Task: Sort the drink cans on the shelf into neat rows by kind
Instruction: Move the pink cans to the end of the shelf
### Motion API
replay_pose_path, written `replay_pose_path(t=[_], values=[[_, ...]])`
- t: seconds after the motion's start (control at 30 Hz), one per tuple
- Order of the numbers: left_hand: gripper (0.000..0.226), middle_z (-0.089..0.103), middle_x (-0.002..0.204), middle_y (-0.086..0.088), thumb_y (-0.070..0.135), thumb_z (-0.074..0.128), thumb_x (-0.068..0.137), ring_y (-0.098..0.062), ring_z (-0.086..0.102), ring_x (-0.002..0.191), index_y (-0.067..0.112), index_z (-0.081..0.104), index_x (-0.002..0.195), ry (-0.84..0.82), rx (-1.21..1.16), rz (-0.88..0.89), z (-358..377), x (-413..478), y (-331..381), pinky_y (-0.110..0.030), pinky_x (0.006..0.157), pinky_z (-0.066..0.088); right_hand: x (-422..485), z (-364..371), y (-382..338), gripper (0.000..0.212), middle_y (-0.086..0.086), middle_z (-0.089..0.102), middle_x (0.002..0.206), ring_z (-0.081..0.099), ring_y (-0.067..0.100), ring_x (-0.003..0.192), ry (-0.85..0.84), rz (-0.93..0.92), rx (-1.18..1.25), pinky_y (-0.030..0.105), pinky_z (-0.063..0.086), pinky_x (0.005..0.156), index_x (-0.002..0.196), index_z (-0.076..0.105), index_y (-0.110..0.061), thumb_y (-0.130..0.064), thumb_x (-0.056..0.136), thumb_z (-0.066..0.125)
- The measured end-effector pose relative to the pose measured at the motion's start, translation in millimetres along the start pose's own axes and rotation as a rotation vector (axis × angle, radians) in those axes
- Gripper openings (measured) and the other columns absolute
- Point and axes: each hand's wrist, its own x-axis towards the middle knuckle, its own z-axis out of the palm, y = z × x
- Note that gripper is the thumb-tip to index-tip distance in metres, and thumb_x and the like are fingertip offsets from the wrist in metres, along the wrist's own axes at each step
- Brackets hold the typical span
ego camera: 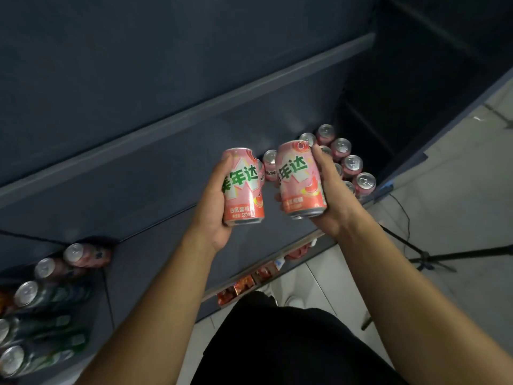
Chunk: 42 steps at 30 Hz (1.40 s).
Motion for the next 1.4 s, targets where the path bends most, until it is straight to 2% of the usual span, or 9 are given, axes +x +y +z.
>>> replay_pose_path(t=[0.17, 0.33, 0.5, 0.63, 0.87, 1.03, 1.17, 1.23, 1.4], values=[[0.062, 0.077, 0.106, 0.002, 0.065, 0.056, 0.081, -0.012, 0.073, 0.091, 0.025, 0.065, 0.127, -0.036, 0.049, -0.09, -11.6, 42.0, -3.9, -0.032, 0.073, 0.057, 28.0, 9.7, -9.4, 0.057, 0.009, 0.076, 0.094, 0.072, 0.023, 0.082, 0.068, 0.044, -0.027, 0.04, 0.06, 0.075, 0.111, 0.069, -0.013, -0.063, 0.09, 0.052], [0.099, 0.072, 0.126, -0.008, 0.069, 0.087, 0.054, -0.022, 0.071, 0.109, 0.019, 0.06, 0.135, -0.109, 0.039, -0.102, -24.5, 69.8, -13.5, -0.041, 0.085, 0.061, 47.6, 11.9, -3.0, 0.045, 0.01, 0.076, 0.093, 0.071, 0.025, 0.082, 0.096, 0.053, -0.04, 0.044, 0.058, 0.085, 0.11, 0.068, -0.013, -0.051, 0.087, 0.059], [0.069, 0.073, 0.118, -0.013, 0.036, 0.086, 0.066, -0.022, 0.073, 0.096, 0.014, 0.063, 0.127, -0.061, 0.1, -0.07, -32.4, 90.4, -29.8, -0.04, 0.077, 0.06, 68.5, 5.7, 1.5, 0.054, 0.015, 0.071, 0.104, 0.07, 0.025, 0.084, 0.146, 0.098, -0.077, 0.036, 0.061, 0.068, 0.126, 0.064, -0.01, -0.051, 0.09, 0.059], [0.047, 0.077, 0.096, -0.001, 0.03, 0.08, 0.07, -0.015, 0.073, 0.084, 0.016, 0.068, 0.113, 0.025, 0.166, -0.067, -37.7, 101.1, -44.1, -0.032, 0.07, 0.058, 89.0, -1.3, 6.1, 0.052, 0.011, 0.071, 0.097, 0.069, 0.025, 0.085, 0.153, 0.122, -0.197, 0.041, 0.06, 0.077, 0.113, 0.067, -0.013, -0.048, 0.075, 0.069], [0.066, 0.074, 0.109, -0.001, 0.009, 0.089, 0.069, -0.01, 0.073, 0.091, 0.015, 0.056, 0.126, 0.189, 0.252, -0.022, -37.6, 127.7, -70.3, -0.024, 0.072, 0.057, 131.1, -32.1, 6.5, 0.014, 0.006, 0.073, 0.098, 0.07, 0.019, 0.09, 0.185, 0.003, -0.538, 0.039, 0.059, 0.08, 0.103, 0.07, -0.017, -0.019, 0.09, 0.075], [0.077, 0.071, 0.115, 0.002, 0.004, 0.088, 0.064, -0.01, 0.071, 0.099, 0.02, 0.052, 0.13, 0.225, 0.334, 0.024, -32.6, 147.9, -91.7, -0.024, 0.078, 0.057, 161.0, -63.8, 5.3, 0.034, 0.003, 0.071, 0.092, 0.067, 0.0, 0.075, 0.095, 0.004, -0.782, 0.019, 0.054, 0.066, 0.106, 0.064, -0.013, 0.003, 0.08, 0.079], [0.069, 0.071, 0.115, -0.002, 0.008, 0.091, 0.062, -0.021, 0.069, 0.105, 0.017, 0.058, 0.122, 0.253, 0.433, 0.062, -30.6, 163.2, -115.4, -0.034, 0.086, 0.057, 179.8, -90.9, 15.5, 0.068, 0.004, 0.069, 0.108, 0.07, 0.002, 0.086, 0.071, 0.03, -0.856, 0.023, 0.058, 0.069, 0.127, 0.053, -0.011, 0.008, 0.071, 0.085], [0.057, 0.071, 0.108, 0.002, 0.009, 0.091, 0.066, -0.022, 0.067, 0.102, 0.021, 0.062, 0.113, 0.273, 0.525, 0.103, -28.9, 171.1, -126.8, -0.037, 0.088, 0.054, 191.0, -101.4, 19.8, 0.066, 0.012, 0.07, 0.111, 0.073, 0.018, 0.092, 0.062, 0.005, -0.898, 0.04, 0.064, 0.072, 0.118, 0.06, -0.015, 0.003, 0.062, 0.091], [0.06, 0.07, 0.107, 0.013, 0.009, 0.092, 0.066, 0.002, 0.064, 0.098, 0.026, 0.06, 0.114, 0.387, 0.591, 0.14, -21.7, 188.9, -153.0, -0.014, 0.082, 0.049, 213.0, -123.4, 27.4, 0.052, -0.001, 0.075, 0.102, 0.072, 0.018, 0.096, -0.039, -0.081, -1.117, 0.05, 0.058, 0.087, 0.107, 0.065, -0.024, -0.026, 0.064, 0.094]])
